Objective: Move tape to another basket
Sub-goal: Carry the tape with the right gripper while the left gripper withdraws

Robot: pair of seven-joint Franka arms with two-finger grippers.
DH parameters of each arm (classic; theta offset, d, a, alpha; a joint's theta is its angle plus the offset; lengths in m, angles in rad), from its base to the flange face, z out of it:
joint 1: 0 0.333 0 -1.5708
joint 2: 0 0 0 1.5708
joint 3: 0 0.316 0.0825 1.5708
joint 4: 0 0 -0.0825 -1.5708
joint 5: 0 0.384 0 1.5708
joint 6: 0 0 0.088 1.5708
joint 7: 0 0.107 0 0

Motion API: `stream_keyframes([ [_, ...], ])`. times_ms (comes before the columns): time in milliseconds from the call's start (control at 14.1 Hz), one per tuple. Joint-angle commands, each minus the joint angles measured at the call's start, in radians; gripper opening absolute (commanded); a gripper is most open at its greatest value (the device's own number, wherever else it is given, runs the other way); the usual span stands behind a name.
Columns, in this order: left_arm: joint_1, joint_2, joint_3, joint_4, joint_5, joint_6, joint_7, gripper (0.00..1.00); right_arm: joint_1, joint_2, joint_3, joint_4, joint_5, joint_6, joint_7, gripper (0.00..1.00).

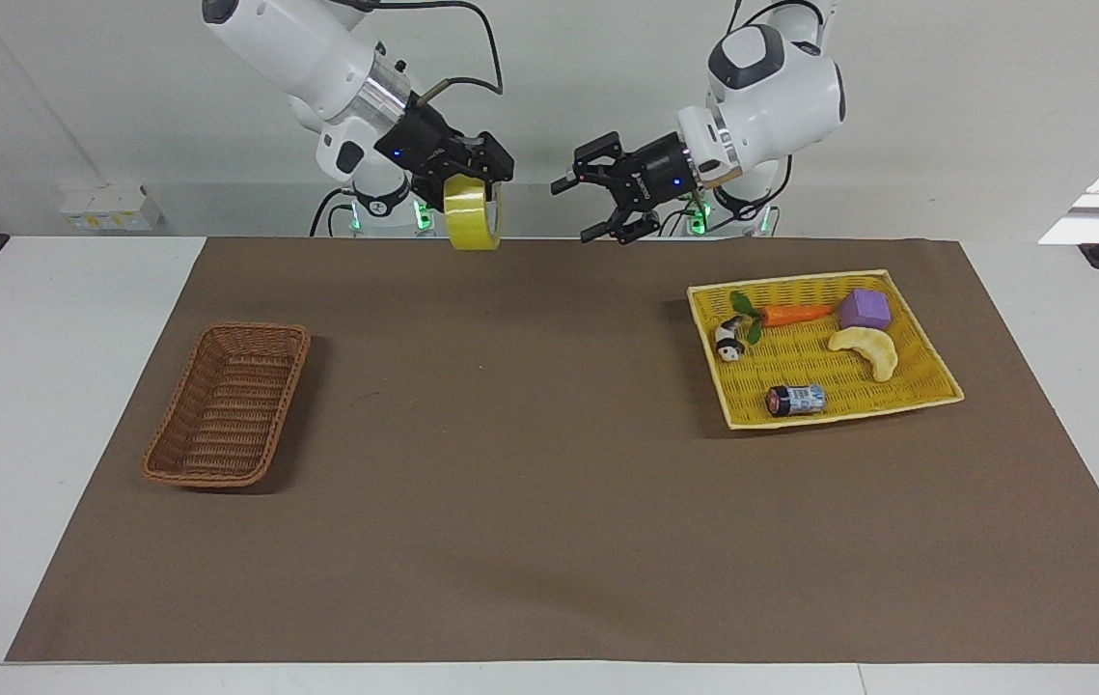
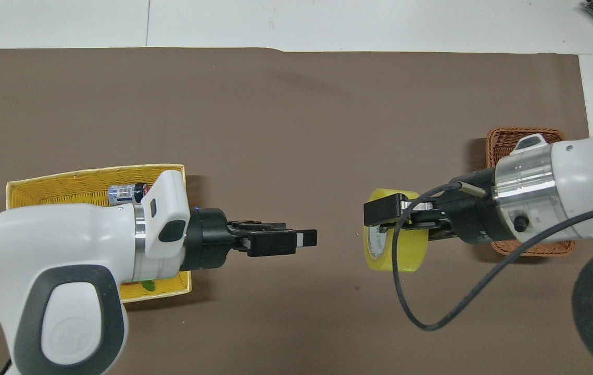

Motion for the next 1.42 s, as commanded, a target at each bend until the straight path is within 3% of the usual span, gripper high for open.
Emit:
stream_keyframes([
  [0, 0.117, -0.015, 0.001, -0.004, 0.067, -0.136, 0.0, 1.0, -0.015, -0.021, -0.088, 0.008, -0.04, -0.08, -0.11, 0.0],
  [71, 0.151, -0.012, 0.001, -0.004, 0.122, -0.168, 0.0, 1.0, -0.015, -0.021, -0.113, 0.005, -0.088, -0.108, -0.165, 0.0],
  [284, 0.261, 0.005, 0.001, 0.015, 0.277, -0.228, 0.0, 1.0, -0.015, -0.024, -0.129, -0.009, -0.431, -0.092, -0.28, 0.0],
  [355, 0.293, 0.011, 0.0, 0.03, 0.338, -0.239, 0.0, 1.0, -0.018, -0.016, -0.149, -0.019, -0.491, -0.076, -0.323, 0.0],
  [640, 0.353, 0.071, 0.001, 0.109, 0.626, -0.221, 0.002, 1.0, -0.024, 0.068, -0.242, -0.102, -0.693, 0.115, -0.595, 0.0],
  [924, 0.383, 0.187, 0.001, 0.297, 0.918, -0.262, -0.062, 1.0, -0.024, 0.252, -0.32, -0.134, -0.83, 0.422, -0.822, 0.0],
  [1137, 0.38, 0.209, 0.003, 0.363, 1.153, -0.265, -0.117, 1.0, -0.027, 0.292, -0.33, -0.173, -0.939, 0.525, -0.888, 0.0],
  [1351, 0.38, 0.22, 0.001, 0.438, 1.264, -0.329, -0.249, 1.0, -0.026, 0.295, -0.328, -0.211, -0.961, 0.562, -0.89, 0.0],
])
